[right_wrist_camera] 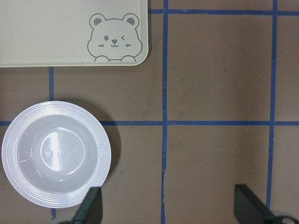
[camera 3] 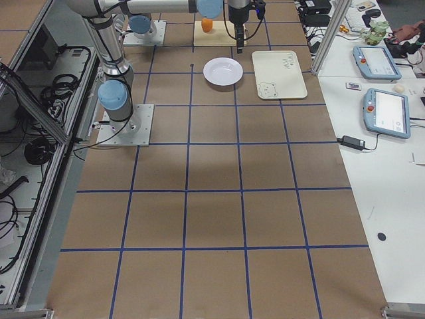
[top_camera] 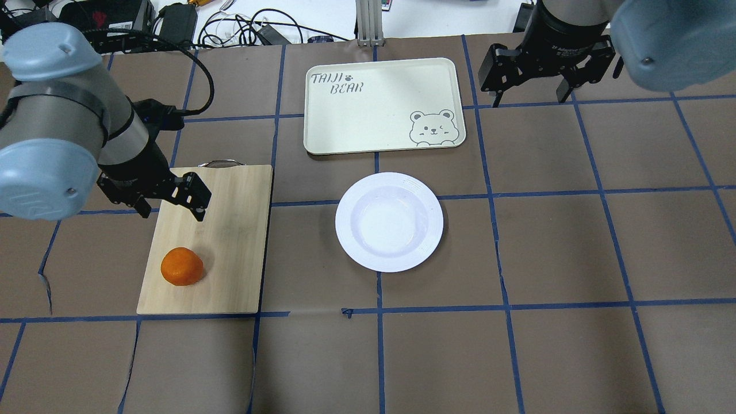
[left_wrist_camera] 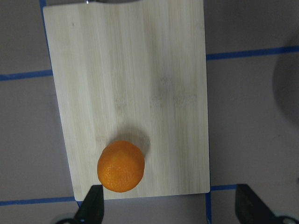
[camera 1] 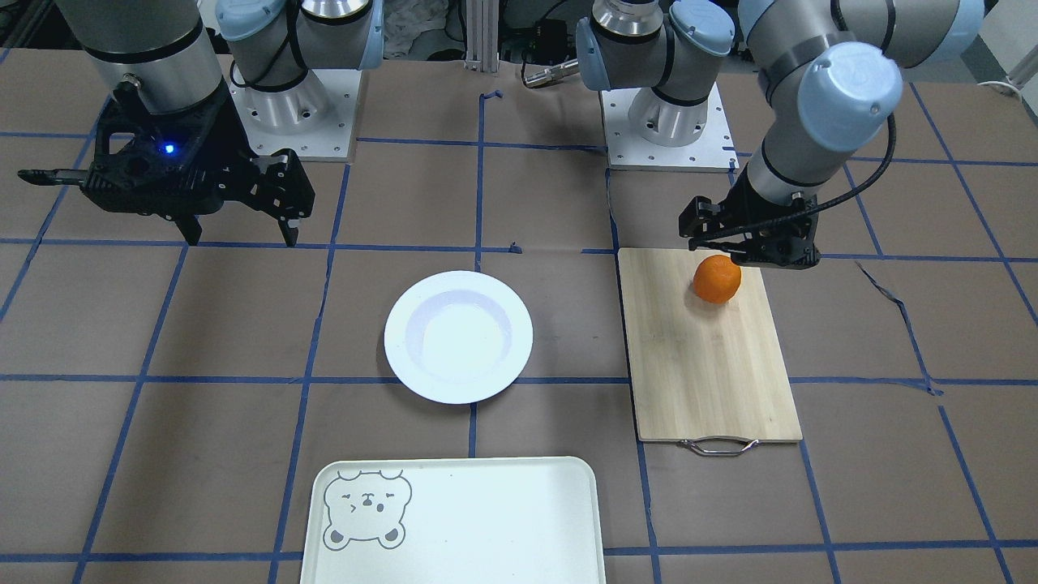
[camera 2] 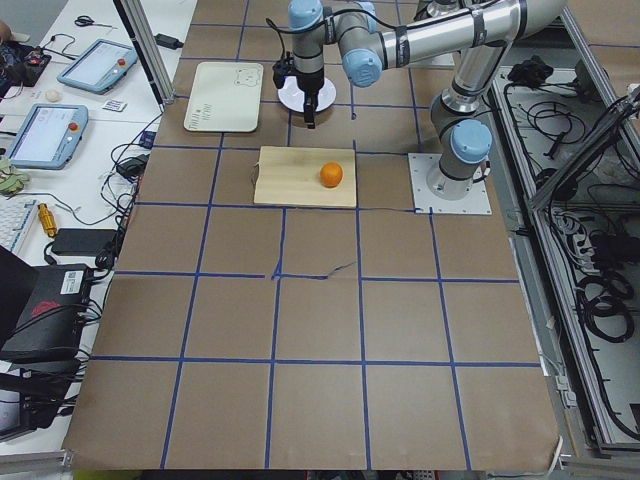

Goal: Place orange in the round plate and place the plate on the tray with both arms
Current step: 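Lower the left gripper onto the orange on the cutting board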

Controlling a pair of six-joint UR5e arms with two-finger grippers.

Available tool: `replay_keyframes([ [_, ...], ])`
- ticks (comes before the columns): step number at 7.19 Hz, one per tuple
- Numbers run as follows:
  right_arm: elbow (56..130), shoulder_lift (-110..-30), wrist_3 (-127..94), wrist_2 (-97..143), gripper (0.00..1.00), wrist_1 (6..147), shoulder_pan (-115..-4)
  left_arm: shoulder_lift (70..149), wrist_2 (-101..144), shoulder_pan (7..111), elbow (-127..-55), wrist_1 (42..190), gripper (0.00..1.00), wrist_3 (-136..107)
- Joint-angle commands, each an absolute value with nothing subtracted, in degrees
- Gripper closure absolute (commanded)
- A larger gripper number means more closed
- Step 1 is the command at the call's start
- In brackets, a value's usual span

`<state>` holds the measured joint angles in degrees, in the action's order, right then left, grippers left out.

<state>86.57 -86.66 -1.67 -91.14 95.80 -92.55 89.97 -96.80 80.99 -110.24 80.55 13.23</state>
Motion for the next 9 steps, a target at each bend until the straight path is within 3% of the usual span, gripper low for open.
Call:
replay_keyframes([
  [1,86.6,-86.7,-1.7,-91.1,0.00,95.8,-92.5,93.1,-102.5,80.9,-114.0,80.5,0.00,13.1],
  [9,86.6,-86.7,-1.7,-91.1,0.00,95.7,-92.5,102.0,-98.9,75.9,-116.6,77.5,0.00,13.0],
])
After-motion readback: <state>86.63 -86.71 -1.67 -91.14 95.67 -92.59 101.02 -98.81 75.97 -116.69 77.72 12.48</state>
